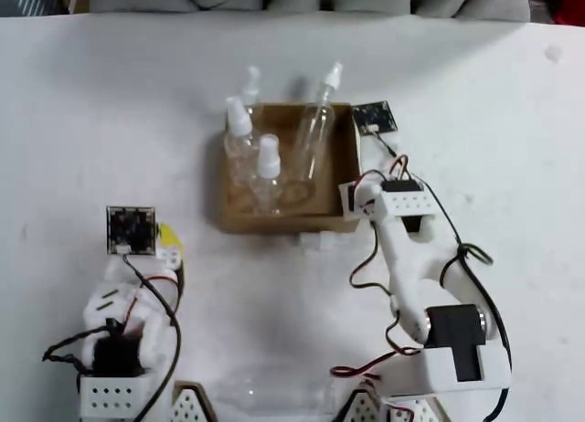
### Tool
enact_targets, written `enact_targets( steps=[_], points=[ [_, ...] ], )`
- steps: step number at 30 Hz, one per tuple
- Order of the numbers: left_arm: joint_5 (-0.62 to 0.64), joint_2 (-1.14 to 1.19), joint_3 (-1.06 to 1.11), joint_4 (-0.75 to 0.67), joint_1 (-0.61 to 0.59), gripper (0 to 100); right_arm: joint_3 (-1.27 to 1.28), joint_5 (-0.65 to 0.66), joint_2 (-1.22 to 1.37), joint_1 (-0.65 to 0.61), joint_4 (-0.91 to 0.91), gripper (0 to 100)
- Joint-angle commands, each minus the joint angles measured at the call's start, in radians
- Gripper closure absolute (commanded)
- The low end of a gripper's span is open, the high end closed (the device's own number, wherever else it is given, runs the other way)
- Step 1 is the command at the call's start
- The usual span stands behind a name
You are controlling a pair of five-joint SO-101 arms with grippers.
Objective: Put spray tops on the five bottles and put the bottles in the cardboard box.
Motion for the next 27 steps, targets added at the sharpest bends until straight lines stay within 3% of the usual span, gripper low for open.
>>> enact_targets(
  steps=[1, 10, 15, 18, 22, 27],
  points=[
    [-0.011, -0.013, -0.002, -0.029, -0.008, 98, -0.043, 0.012, -0.025, 0.021, 0.012, 68.7],
    [-0.011, -0.013, -0.002, -0.031, -0.008, 98, -0.060, 0.009, -0.303, -0.001, 0.277, 68.6],
    [-0.011, -0.013, -0.002, -0.031, -0.010, 98, -0.183, 0.008, -0.423, 0.002, 0.443, 83.9],
    [-0.011, -0.013, -0.002, -0.031, -0.010, 98, -0.249, 0.006, -0.429, 0.002, 0.395, 98.1],
    [-0.011, -0.013, -0.002, -0.031, -0.010, 98, -0.293, 0.005, -0.395, 0.030, 0.329, 94.7],
    [-0.011, -0.013, -0.002, -0.031, -0.010, 98, -0.321, -0.048, -0.320, 0.022, 0.171, 98.3]
  ],
)
